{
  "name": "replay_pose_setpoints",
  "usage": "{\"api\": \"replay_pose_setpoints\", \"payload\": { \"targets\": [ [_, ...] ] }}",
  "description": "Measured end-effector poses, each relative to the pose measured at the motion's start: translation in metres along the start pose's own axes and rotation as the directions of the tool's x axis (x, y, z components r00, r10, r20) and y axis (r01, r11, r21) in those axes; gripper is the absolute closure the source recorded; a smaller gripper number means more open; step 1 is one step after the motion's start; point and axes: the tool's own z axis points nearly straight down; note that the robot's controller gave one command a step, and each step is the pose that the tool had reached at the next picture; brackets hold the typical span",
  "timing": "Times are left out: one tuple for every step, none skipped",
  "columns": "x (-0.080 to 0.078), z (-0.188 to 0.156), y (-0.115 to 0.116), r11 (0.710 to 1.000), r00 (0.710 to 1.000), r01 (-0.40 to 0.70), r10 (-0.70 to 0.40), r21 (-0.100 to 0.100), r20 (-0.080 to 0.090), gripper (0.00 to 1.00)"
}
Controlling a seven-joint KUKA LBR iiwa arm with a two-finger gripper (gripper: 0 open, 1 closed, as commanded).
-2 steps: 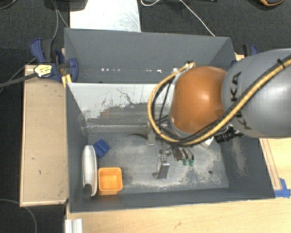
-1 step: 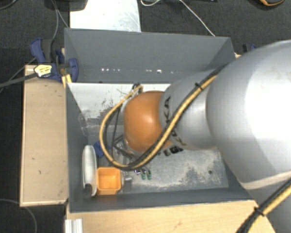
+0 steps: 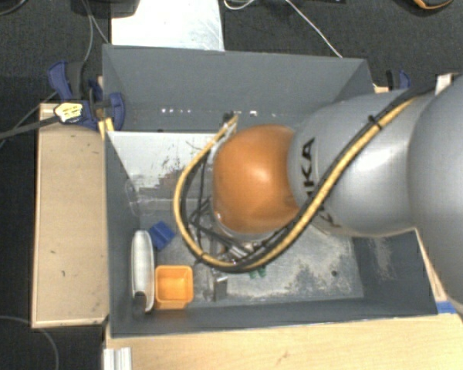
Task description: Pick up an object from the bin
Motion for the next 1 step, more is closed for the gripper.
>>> {"api": "replay_pose_setpoints", "payload": {
  "targets": [
    [-0.0119, 0.0600, 0.0488, 0.948, 0.947, 0.319, -0.319, -0.002, -0.021, 0.00]
  ]
}}
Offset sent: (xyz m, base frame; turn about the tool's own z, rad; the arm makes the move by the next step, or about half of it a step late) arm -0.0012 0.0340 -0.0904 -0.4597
